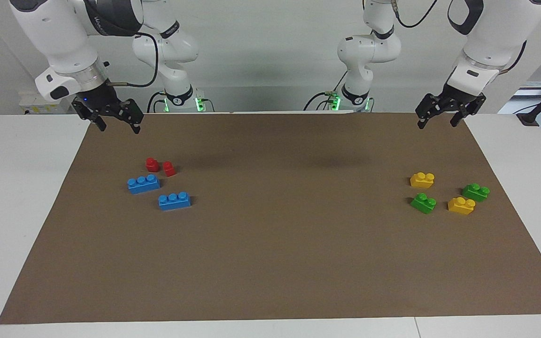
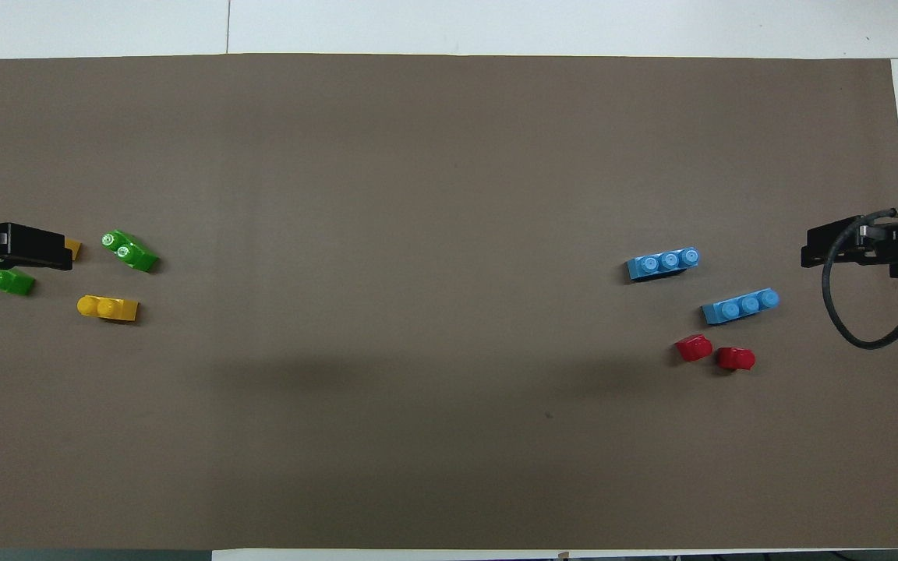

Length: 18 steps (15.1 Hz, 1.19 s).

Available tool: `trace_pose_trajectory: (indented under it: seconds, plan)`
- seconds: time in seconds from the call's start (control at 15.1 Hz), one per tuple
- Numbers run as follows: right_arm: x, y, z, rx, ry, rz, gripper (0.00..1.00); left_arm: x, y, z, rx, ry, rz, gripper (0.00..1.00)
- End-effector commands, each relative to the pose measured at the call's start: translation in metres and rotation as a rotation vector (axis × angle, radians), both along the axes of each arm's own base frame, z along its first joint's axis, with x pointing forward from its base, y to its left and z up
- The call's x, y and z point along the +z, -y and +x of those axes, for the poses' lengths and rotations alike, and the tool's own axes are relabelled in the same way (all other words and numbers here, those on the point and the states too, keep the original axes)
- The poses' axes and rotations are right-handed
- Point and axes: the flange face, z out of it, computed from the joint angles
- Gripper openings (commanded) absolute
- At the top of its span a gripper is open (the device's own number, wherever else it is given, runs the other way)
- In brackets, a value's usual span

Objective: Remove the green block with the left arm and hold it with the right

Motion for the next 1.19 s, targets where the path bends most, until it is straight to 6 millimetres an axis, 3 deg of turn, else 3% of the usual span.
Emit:
trace_pose_trajectory:
  seconds: [0.0, 1.13]
  plan:
    - [0.0022, 0.0067, 0.0053, 0.012, -0.012, -0.022, 1.0, 0.0024, 0.0025, -0.0077, -0.014, -0.005, -0.012, 1.0]
    - [0.0047, 0.0107, 0.0037, 0.024, -0.014, -0.037, 1.0, 0.0024, 0.0025, -0.0077, -0.014, -0.005, -0.012, 1.0]
